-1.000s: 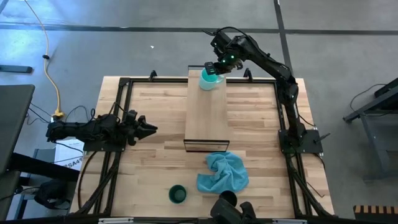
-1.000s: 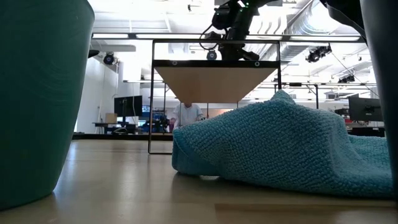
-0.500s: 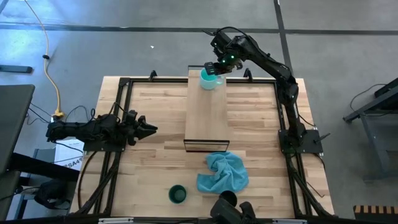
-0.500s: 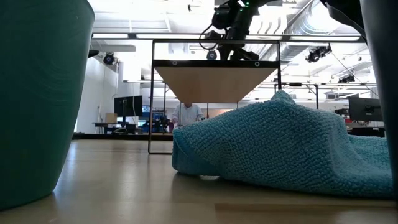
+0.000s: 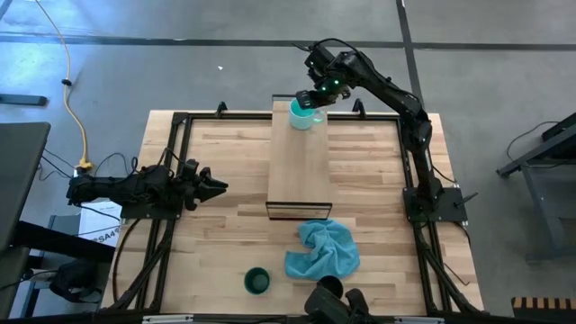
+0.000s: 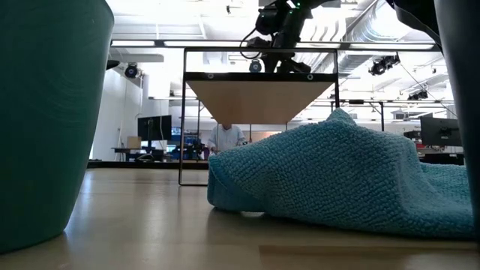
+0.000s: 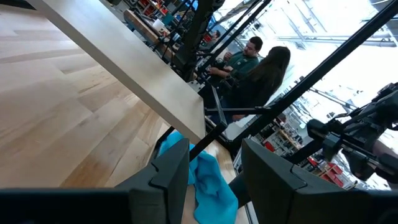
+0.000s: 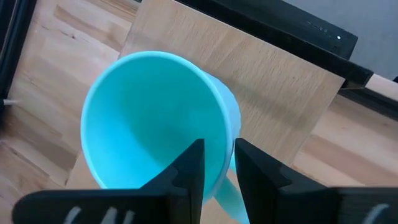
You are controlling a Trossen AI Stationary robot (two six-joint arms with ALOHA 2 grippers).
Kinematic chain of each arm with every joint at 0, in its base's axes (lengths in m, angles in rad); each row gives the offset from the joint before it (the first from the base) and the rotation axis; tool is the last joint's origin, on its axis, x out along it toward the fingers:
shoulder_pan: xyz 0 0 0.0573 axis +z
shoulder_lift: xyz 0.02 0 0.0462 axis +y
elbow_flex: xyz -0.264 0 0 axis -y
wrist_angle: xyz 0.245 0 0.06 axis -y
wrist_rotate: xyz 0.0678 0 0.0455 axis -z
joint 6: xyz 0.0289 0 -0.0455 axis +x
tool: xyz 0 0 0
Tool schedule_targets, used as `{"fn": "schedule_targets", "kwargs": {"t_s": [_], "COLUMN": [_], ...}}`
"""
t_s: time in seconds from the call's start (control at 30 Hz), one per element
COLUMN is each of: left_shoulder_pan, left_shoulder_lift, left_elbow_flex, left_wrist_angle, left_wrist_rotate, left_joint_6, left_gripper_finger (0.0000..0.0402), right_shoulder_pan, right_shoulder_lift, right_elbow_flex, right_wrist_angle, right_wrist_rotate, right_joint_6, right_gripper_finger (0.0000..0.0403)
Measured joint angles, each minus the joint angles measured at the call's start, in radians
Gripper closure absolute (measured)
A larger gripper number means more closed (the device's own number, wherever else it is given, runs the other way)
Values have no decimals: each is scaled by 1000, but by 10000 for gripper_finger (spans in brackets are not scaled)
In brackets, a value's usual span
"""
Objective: Stack small to large cups/mugs on shelf
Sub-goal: Put the blue mug on the shelf
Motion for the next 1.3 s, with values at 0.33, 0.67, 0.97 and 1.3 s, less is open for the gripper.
{"fn": "schedule_targets", "kwargs": {"t_s": [0.33, 0.67, 0.97, 1.3], "left_shoulder_pan": [0, 0, 0, 0], "left_shoulder_lift": [0, 0, 0, 0], "left_elbow_flex": [0, 0, 0, 0], "left_wrist_angle": [0, 0, 0, 0], "left_wrist_rotate": [0, 0, 0, 0], "left_joint_6": [-2, -7, -9, -19], "left_gripper_finger": [266, 266, 266, 266], "right_shoulder_pan": [0, 0, 0, 0], "right_shoulder_lift": [0, 0, 0, 0], "right_elbow_flex": [0, 0, 0, 0], "right_wrist_angle": [3, 3, 3, 19], "right_wrist_rotate": [4, 13, 13, 10], "right_joint_6": [-112, -194, -223, -213], "right_gripper_finger": [322, 352, 363, 358]}}
